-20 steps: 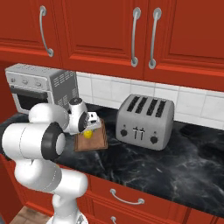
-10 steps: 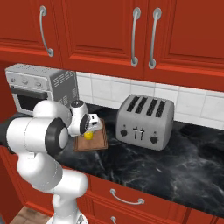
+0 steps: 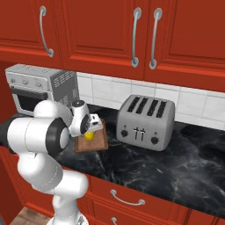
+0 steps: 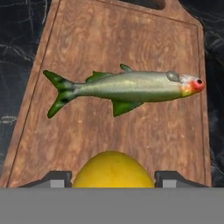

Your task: Retrieve a lemon from the fridge and place it on the cutting board with the fish.

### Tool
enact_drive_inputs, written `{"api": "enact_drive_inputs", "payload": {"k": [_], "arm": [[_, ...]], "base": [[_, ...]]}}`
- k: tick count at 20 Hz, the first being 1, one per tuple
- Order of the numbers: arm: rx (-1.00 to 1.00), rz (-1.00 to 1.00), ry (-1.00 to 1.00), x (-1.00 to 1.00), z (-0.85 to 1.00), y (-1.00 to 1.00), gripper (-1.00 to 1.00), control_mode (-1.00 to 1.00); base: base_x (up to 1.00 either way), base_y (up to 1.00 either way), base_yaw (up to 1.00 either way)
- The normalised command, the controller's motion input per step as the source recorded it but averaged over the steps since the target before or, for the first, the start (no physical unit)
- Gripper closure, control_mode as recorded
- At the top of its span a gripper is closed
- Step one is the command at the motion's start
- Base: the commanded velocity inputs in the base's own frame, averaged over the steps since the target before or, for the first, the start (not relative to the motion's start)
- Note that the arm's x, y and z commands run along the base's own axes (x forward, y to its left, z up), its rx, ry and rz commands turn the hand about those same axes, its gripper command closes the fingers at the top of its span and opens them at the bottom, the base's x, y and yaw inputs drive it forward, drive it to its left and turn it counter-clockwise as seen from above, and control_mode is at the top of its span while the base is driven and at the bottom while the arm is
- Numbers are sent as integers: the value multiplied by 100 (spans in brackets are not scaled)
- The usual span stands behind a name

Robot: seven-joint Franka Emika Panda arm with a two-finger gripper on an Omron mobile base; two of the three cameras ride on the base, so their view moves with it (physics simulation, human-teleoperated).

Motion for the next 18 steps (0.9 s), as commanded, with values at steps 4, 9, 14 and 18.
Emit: {"api": "enact_drive_inputs", "payload": {"k": [4,9,14,18], "arm": [[0,0,3,0,0,0,-100,-100],[-1,0,3,0,4,0,-100,-100],[-4,0,3,0,22,0,-100,-100],[-3,0,0,-5,45,0,-100,-100]], "base": [[0,0,0],[0,0,0],[0,0,0],[0,0,0]]}}
